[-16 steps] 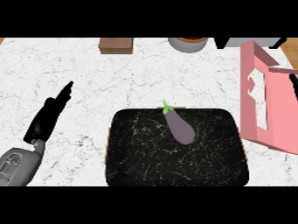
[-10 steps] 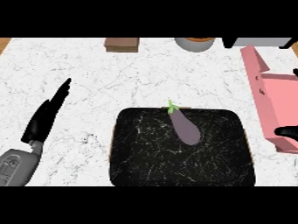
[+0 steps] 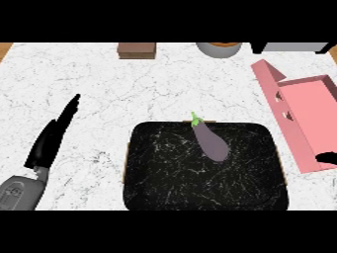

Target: Pick the eggplant from the tray and place it in the cardboard box

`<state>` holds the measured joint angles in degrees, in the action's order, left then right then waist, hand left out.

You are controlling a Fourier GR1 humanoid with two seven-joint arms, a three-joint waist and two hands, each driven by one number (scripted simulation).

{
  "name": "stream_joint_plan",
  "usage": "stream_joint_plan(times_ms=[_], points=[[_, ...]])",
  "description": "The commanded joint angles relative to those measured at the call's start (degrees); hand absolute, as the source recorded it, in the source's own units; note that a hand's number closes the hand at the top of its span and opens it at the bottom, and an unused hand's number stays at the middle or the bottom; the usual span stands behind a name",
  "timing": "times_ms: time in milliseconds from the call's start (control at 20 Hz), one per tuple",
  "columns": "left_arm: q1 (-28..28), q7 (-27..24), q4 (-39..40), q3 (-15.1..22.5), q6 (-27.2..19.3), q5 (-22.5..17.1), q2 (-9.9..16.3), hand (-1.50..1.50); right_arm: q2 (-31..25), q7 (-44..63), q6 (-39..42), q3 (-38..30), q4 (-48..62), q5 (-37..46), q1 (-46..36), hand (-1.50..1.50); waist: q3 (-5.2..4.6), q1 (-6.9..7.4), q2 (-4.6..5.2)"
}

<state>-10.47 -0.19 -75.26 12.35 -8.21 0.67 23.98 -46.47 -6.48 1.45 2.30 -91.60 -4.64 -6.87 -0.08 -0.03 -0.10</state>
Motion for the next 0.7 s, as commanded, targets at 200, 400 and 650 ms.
stream_joint_plan(times_ms=[200,400,650], points=[[2.13,-2.91,1.46,0.58,0.29,0.90,-1.04,0.00,-13.41,18.89,13.02,8.18,-14.09,6.62,-6.98,-1.50,-0.26,0.61,0.00],[0.14,-0.35,-0.70,-0.38,0.92,0.68,-0.37,0.00,-11.67,36.60,18.69,12.55,-23.06,0.11,-12.08,-1.50,-0.16,0.72,-0.14],[-1.31,-2.19,2.74,0.20,0.62,1.72,-2.91,0.00,-7.84,54.18,24.24,18.88,-22.35,-4.59,-26.43,-1.50,-0.26,2.03,0.39]])
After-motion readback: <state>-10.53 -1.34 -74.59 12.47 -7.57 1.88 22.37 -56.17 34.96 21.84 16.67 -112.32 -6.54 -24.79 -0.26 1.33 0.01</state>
